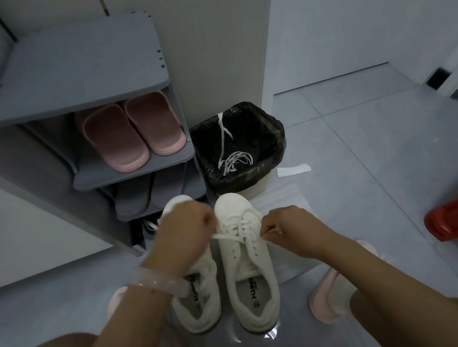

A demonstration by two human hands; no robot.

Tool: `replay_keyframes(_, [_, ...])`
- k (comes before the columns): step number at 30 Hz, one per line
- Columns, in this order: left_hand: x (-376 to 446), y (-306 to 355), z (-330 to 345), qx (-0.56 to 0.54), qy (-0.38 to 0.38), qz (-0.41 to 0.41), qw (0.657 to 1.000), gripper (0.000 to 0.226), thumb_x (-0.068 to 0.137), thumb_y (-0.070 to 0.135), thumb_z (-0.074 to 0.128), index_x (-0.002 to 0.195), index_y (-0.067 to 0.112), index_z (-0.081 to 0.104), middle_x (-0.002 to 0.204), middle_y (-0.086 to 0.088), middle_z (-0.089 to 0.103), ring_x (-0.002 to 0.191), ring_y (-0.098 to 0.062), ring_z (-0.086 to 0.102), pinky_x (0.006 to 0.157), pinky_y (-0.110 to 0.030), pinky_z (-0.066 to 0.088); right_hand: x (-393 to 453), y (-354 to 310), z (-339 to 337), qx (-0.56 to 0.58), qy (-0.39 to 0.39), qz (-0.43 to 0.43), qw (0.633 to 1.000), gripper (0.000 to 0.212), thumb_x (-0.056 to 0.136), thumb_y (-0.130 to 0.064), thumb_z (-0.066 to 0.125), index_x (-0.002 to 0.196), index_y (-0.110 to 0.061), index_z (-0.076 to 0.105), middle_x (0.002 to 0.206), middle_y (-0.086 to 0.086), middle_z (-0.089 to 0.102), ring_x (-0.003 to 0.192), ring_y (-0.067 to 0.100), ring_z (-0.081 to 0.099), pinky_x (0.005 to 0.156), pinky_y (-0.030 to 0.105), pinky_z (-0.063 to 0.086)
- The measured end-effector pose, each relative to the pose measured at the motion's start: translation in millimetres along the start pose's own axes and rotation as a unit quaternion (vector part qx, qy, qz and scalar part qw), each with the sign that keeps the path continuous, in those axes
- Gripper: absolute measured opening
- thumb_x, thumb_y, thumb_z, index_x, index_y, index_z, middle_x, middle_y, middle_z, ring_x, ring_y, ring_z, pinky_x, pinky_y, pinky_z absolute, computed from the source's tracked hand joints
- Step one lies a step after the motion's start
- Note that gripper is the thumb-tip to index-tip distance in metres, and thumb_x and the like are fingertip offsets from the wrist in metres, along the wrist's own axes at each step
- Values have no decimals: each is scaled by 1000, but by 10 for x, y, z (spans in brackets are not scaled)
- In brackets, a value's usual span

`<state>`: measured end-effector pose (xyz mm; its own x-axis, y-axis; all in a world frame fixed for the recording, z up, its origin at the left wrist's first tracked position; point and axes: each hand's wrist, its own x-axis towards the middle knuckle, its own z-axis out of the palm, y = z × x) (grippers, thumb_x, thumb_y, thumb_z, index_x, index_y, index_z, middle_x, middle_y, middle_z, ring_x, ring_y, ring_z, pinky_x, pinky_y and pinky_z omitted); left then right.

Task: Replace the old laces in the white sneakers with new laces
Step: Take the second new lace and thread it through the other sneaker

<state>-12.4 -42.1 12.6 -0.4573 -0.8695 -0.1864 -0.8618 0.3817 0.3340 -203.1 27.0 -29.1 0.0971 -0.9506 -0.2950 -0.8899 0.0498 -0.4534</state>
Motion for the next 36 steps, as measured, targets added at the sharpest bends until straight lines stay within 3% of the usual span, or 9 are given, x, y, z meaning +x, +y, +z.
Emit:
replay_keyframes(4, [-92, 198, 444, -63, -154, 43, 985, 26, 87, 10, 51, 104, 10, 71, 103, -4, 68, 95, -19, 62, 82, -28, 48, -27, -61, 116, -49, 0, -31, 998, 18, 89, -17, 48, 94, -14, 65, 98, 3, 64, 87, 21, 59, 76, 36, 50])
replay_keyframes(13, [-74, 195, 602, -169, -139, 9, 976, 21, 86, 13, 57, 99, 10, 73, 94, -7, 71, 82, -13, 62, 65, -17, 44, -9, -51, 164, -143, -10, -66, 987, 17, 93, -11, 40, 92, -8, 56, 99, 8, 55, 75, 17, 40, 65, 31, 37])
replay_keyframes(19, [-45, 131, 656, -246, -147, -22, 958, 20, 84, 9, 62, 101, 10, 72, 78, 2, 66, 63, 0, 50, 57, -6, 38, -8, -45, 268, -160, 23, -46, 986, 14, 94, -13, 45, 99, -7, 57, 102, 9, 57, 88, 26, 57, 70, 32, 44])
replay_keyframes(21, [-49, 135, 683, -266, -144, -31, 953, 21, 83, 8, 63, 102, 9, 72, 73, 4, 63, 61, 1, 49, 56, -4, 37, -28, -52, 268, -168, 47, -69, 982, 9, 78, -12, 69, 82, -9, 61, 84, 5, 60, 72, 21, 61, 56, 25, 40])
replay_keyframes(24, [-49, 148, 718, -262, -114, -36, 958, 17, 84, 10, 62, 96, 6, 73, 89, -10, 71, 67, -4, 53, 58, -6, 37, -22, -75, 281, -164, 69, -102, 979, 42, 30, -5, 88, 56, -17, 58, 56, -3, 53, 44, 11, 52, 34, 17, 27])
replay_keyframes(26, [-45, 148, 742, -251, -101, -33, 962, 16, 84, 12, 62, 91, 3, 74, 90, -13, 72, 63, -4, 51, 56, -6, 38, -38, -89, 317, -153, 66, -109, 980, 37, 39, -3, 86, 60, -16, 59, 61, -2, 56, 48, 13, 55, 37, 18, 34])
replay_keyframes(30, [-35, 135, 768, -247, -90, -35, 964, 18, 84, 14, 63, 88, 0, 73, 88, -13, 71, 72, -11, 57, 57, -11, 38, -55, -41, 399, -9, 73, -2, 997, 14, 93, -18, 51, 102, -9, 57, 96, 5, 60, 84, 19, 57, 66, 24, 39])
replay_keyframes(33, [-32, 127, 800, -260, -93, -36, 960, 17, 84, 13, 63, 90, 1, 73, 85, -11, 70, 77, -13, 59, 57, -8, 37, -78, -21, 430, 54, 95, 19, 994, 16, 92, -23, 54, 93, -8, 60, 87, 5, 63, 74, 13, 52, 61, 21, 35])
replay_keyframes(36, [-26, 124, 829, -270, -104, -38, 957, 13, 82, 10, 63, 82, 1, 72, 76, -8, 68, 72, -12, 58, 58, -8, 38, -113, -54, 524, -83, 82, -22, 993, 19, 64, -10, 78, 70, -11, 60, 65, 1, 60, 53, 14, 54, 40, 19, 20])
